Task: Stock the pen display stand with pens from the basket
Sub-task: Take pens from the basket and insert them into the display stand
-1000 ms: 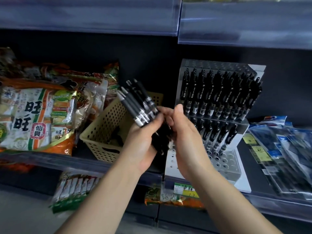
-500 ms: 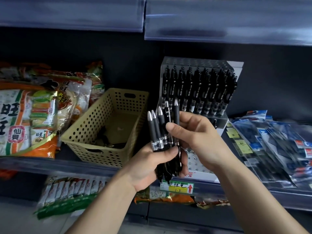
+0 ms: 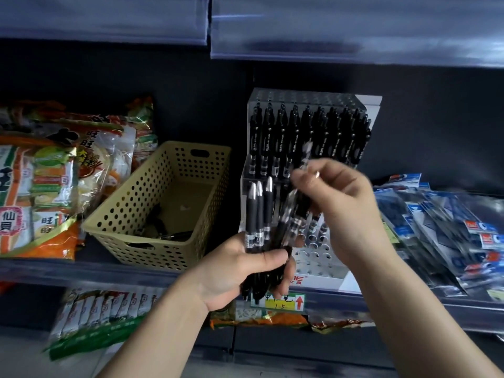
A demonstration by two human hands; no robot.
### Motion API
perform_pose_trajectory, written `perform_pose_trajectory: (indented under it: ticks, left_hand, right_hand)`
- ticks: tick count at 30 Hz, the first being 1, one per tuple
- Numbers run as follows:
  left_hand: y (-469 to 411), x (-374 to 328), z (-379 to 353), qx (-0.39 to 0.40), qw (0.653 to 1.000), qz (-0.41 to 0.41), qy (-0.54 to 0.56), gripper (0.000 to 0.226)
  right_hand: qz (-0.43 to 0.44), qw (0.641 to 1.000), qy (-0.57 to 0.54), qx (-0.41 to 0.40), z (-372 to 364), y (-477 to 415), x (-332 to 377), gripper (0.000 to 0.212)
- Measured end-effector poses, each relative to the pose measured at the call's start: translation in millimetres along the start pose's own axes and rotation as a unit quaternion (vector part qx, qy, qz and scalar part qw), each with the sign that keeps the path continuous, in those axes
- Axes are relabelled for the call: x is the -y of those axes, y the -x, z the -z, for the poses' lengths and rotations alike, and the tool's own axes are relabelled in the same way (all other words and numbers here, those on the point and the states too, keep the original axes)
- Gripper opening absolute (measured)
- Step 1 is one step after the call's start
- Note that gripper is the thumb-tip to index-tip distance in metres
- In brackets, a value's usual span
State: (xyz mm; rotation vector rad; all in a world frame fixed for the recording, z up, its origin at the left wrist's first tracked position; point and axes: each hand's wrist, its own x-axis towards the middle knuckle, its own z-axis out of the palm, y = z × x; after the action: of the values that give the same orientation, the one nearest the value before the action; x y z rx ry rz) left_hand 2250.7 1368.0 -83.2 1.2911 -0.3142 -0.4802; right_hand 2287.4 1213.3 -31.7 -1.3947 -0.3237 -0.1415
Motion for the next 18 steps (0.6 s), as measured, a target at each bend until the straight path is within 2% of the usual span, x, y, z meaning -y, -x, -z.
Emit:
perform_pose_trajectory:
  ticks: [3,5,7,9,11,14,16,18]
  left_hand:
    - [5,2,1,0.032,0.999,0.026,0.025,0.020]
    - [6,0,2,0.031,0.996,0.039,0.068,0.017]
    - [4,-1,6,0.006,0.991,0.046,0.127,0.017]
    - [4,-3,8,-0.006,0.979,0.023,0.202,0.024]
    - [3,-7,9,-0.021,0.966,-0.003,0.258,0.029]
    - [3,-13,9,-0.073,0.952,-0.014,0.298,0.043]
    - [5,-14,10,-0.120,0.948,-0.009,0.296,0.048]
    - [6,-17,11,-0.169,0.947,0.002,0.272,0.036]
  right_hand:
    - [0.122,0.986,-0.039,-0.106,3,-5,10,0.019]
    - [0.223,0.965,-0.026,-0.136,2,-4,17,0.020]
    - [0.327,0.935,0.074,-0.113,-1,1,20,0.025]
    - [0.406,0.885,0.221,-0.051,-6,6,16,0.019]
    - [0.428,0.848,0.311,0.028,-12,10,5,0.008]
    - [0.420,0.818,0.374,0.118,-23,15,-16,0.010]
    - [0.398,0.809,0.397,0.171,-25,17,-21,0.018]
    - [0.354,0.817,0.394,0.225,-24,16,-18,0.030]
